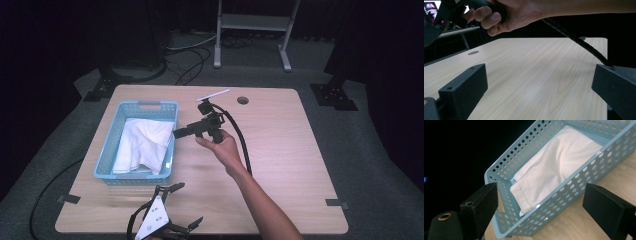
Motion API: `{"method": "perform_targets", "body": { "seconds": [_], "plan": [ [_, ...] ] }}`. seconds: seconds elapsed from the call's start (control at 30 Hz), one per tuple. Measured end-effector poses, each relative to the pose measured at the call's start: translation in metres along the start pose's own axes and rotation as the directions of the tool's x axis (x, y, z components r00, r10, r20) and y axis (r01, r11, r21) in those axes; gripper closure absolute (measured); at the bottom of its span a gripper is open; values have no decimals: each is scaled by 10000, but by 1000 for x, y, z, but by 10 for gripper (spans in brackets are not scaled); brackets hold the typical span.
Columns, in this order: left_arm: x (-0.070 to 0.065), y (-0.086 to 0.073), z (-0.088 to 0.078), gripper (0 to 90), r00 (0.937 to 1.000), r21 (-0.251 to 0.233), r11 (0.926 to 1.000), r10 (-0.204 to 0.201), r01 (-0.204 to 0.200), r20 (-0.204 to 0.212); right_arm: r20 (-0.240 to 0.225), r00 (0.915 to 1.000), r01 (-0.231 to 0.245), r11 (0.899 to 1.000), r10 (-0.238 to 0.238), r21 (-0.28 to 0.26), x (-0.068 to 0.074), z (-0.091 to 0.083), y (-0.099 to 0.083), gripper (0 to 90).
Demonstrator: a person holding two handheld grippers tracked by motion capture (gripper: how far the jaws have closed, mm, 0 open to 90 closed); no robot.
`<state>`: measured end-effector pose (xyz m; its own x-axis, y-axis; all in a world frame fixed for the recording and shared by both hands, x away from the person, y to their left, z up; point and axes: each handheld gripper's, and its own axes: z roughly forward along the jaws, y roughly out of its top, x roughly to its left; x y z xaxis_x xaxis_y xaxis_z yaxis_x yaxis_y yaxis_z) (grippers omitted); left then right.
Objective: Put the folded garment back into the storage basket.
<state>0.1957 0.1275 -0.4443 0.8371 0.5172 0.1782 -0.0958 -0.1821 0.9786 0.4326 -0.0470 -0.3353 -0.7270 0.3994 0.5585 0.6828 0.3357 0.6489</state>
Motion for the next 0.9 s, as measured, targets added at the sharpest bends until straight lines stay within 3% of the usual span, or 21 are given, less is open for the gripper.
{"method": "perform_targets", "body": {
  "seconds": [0.9],
  "plan": [
    [0,0,0,0,10000,-26,10000,2,-2,-16,54,9995,-301,9992,303,-251,-16,-16,-19,131]
  ]
}}
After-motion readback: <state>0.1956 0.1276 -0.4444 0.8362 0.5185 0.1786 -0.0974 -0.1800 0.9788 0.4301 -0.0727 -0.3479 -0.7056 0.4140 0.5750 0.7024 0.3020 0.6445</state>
